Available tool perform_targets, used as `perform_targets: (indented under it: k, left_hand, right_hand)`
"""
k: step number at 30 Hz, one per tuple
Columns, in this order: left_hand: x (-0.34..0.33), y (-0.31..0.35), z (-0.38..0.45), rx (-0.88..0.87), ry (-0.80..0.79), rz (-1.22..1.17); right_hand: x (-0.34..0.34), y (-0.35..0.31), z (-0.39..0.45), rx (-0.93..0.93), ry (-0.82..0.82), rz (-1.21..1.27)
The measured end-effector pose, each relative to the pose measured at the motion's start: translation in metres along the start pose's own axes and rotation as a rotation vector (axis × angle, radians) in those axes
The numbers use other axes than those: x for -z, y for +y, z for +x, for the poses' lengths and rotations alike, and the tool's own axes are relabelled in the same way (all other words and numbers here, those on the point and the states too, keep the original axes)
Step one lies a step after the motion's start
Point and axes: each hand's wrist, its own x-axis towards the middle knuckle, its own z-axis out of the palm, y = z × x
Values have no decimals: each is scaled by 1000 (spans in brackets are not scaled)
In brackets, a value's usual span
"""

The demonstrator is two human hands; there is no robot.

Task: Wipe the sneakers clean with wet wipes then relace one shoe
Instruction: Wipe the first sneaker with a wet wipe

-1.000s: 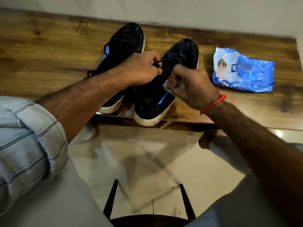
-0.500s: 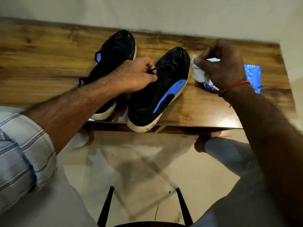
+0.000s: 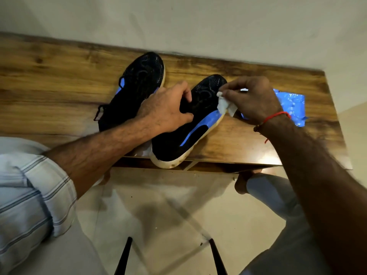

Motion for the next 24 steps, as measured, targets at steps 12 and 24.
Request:
perform_targets:
  k: [12, 24]
  left_hand:
    - [4, -8, 8, -48, -127, -22]
    - [3, -4, 10, -21, -175, -20]
  right_hand:
    - [-23, 10, -32, 296, -232, -185]
    - [-31, 8, -39, 365, -202, -155]
